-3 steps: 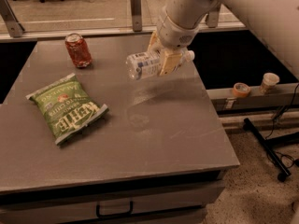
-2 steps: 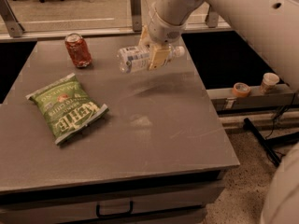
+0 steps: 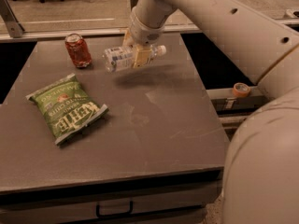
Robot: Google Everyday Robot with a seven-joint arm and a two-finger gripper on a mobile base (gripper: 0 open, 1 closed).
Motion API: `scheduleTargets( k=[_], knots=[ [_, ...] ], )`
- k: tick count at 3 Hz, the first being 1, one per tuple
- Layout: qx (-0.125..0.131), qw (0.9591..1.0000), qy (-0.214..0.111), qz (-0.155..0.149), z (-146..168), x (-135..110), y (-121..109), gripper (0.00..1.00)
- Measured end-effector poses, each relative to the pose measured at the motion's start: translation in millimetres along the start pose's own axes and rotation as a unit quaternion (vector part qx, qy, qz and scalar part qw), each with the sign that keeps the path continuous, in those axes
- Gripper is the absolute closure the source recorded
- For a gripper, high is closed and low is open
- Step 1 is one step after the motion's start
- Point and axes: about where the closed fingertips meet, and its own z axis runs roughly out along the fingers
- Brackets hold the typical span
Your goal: Move blue plastic bottle near coke can
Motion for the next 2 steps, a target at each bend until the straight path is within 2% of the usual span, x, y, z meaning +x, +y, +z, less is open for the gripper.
scheduleTargets(
  k=[1,2],
  knots=[
    [-0.002,0.9994,-0.010,-0.033,19,-21,-22,0.82],
    [-0.004,0.9983,-0.022,-0.054,34,-44,-37,0.58]
  ],
)
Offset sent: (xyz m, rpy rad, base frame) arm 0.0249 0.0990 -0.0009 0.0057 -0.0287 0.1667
